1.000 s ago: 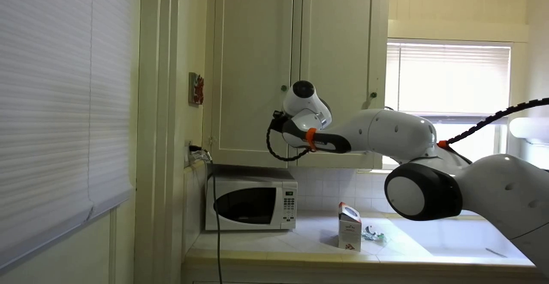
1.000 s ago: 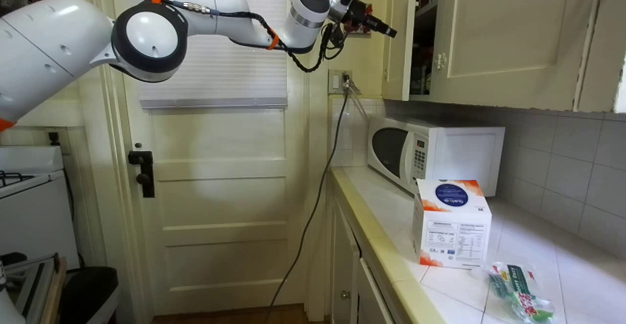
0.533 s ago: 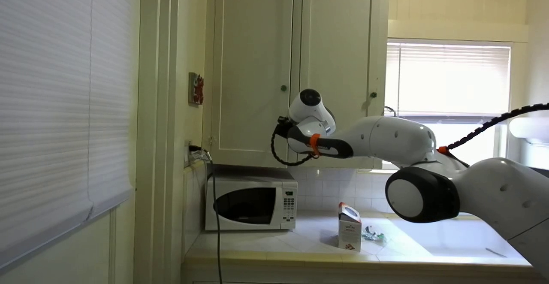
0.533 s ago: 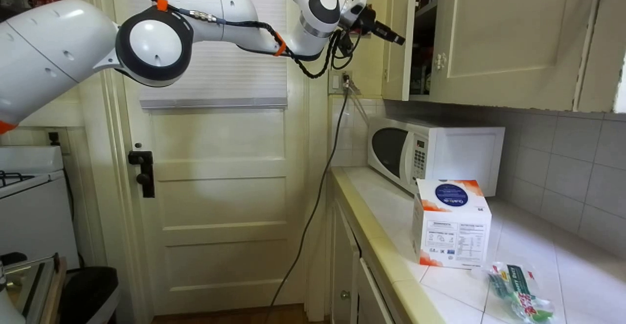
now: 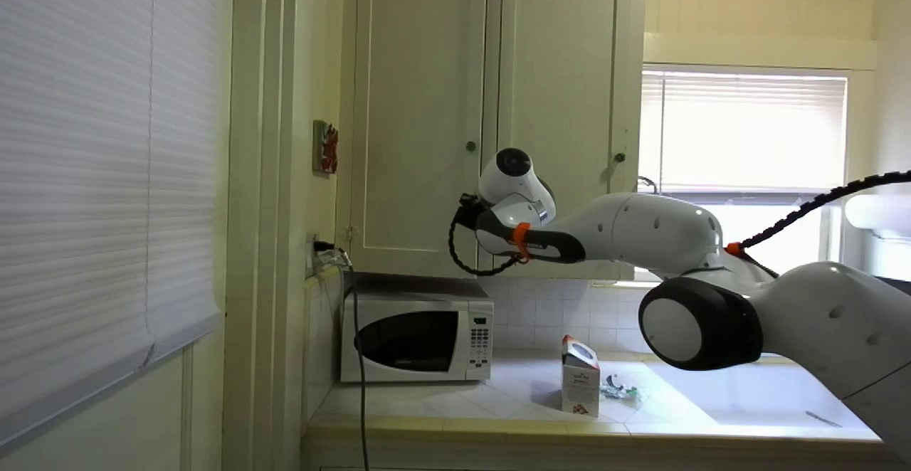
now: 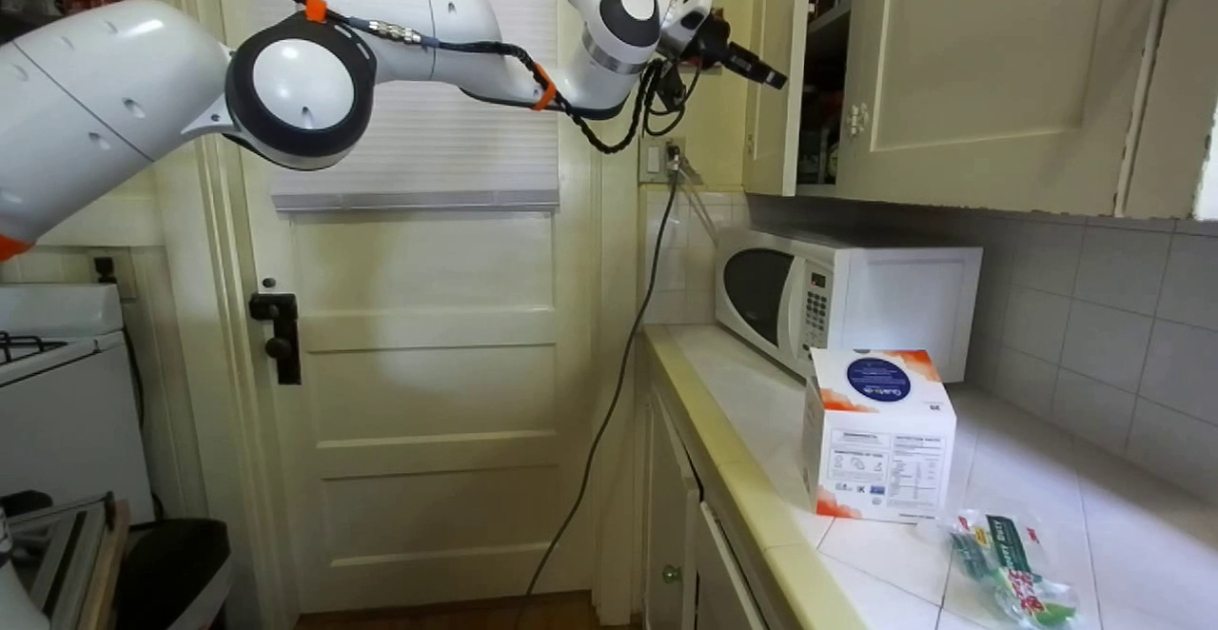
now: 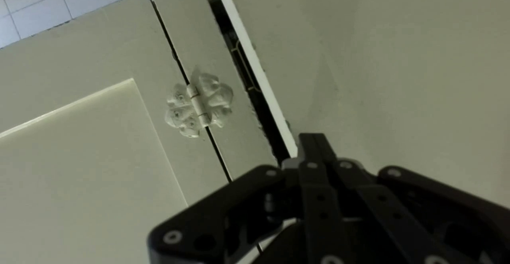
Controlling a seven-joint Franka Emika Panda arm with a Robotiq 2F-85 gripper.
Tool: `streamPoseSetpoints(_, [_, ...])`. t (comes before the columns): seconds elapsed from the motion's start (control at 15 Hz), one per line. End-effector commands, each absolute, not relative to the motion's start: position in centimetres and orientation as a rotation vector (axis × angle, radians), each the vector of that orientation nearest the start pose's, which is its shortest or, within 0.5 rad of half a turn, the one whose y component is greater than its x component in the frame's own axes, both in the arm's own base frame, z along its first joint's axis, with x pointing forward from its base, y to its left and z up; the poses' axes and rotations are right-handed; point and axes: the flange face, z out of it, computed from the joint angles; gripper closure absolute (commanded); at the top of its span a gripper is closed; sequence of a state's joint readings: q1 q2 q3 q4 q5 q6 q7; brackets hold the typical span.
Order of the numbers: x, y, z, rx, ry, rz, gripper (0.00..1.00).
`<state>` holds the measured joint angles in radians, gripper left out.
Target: Close the cupboard
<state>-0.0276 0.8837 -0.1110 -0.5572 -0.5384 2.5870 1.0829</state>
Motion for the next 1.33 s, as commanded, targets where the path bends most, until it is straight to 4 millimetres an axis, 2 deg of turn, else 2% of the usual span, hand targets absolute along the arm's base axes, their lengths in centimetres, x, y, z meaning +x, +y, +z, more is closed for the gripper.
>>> streamPoseSetpoints(0.0, [80.3, -3.9, 62.6, -2.32, 1.06, -1.798, 1.0])
streamPoseSetpoints(0.33, [81.1, -6.1, 60.1, -2.207, 0.988, -1.582, 1.0])
streamPoseSetpoints(0.53, [81.5, -8.8, 58.4, -2.18, 1.092, -1.555, 1.0])
streamPoseSetpoints(0.8, [81.7, -11.1, 56.7, -2.131, 1.277, -1.754, 1.0])
streamPoseSetpoints(0.93, [81.8, -11.4, 56.3, -2.089, 1.351, -1.867, 1.0])
streamPoseSetpoints(1.07, [81.9, -11.1, 56.1, -2.096, 1.371, -1.946, 1.0])
streamPoseSetpoints(1.27, [81.7, -9.3, 57.4, -2.036, 1.398, -2.171, 1.0])
